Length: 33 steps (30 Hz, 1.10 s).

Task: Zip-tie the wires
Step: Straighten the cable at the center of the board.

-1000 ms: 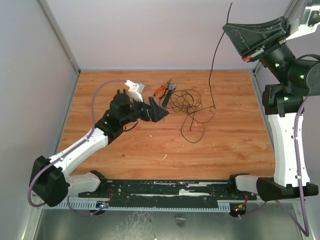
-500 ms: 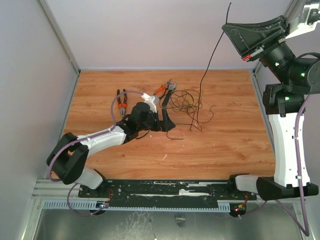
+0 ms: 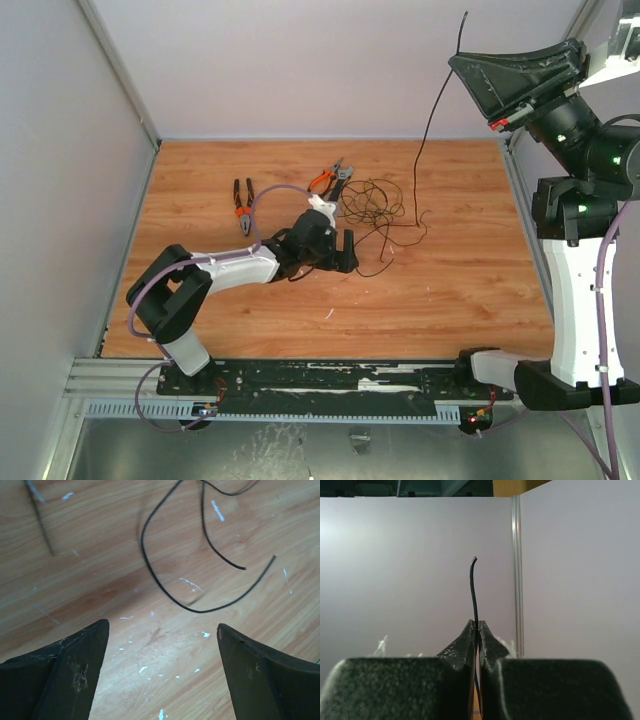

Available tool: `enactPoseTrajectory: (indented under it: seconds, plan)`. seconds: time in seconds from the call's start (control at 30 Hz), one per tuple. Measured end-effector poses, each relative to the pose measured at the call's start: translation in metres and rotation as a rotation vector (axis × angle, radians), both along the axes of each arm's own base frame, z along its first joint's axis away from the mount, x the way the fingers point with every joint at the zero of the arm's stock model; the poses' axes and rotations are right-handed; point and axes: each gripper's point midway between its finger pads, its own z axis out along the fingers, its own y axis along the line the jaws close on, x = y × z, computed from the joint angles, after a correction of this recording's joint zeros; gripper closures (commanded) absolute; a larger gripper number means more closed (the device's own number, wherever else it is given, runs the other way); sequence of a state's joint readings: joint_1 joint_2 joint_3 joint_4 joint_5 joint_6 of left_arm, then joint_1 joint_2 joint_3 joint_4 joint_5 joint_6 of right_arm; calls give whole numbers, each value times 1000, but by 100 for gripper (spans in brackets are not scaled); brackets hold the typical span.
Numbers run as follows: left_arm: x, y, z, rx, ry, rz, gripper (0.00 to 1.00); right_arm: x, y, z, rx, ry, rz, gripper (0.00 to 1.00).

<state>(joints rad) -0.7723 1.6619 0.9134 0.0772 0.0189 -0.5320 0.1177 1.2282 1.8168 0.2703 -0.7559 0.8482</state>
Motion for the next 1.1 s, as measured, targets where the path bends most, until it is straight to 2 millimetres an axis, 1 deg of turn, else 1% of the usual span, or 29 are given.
enactPoseTrajectory:
  seconds: [0.13, 0.33, 0.47, 0.57, 0.63, 0.7, 0.83, 0.97, 1.1]
  plan:
    - [-8, -15, 8, 9, -44, -70, 5, 3, 0, -2, -6, 6, -6, 100]
    - [-16, -31, 20, -17, -106, -178, 5, 11, 1, -7, -12, 27, -9, 100]
    - [-22, -44, 30, -37, -131, -242, 5, 13, 1, -8, -15, 35, -12, 100]
    - [-25, -59, 38, -51, -153, -288, 6, 13, 1, -9, -18, 34, -15, 100]
    - [-27, -69, 38, -50, -164, -318, 6, 14, 1, -10, -20, 34, -18, 100]
    - [-30, -79, 34, -41, -166, -349, 6, 15, 1, -11, -23, 37, -21, 100]
    - [-41, -91, 14, 0, -146, -413, 6, 16, 1, -12, -27, 46, -24, 100]
    - [-50, -91, -3, 42, -123, -450, 6, 17, 1, -14, -29, 53, -26, 100]
    - [-51, -91, -9, 78, -135, -467, 6, 18, 1, -14, -30, 55, -26, 100]
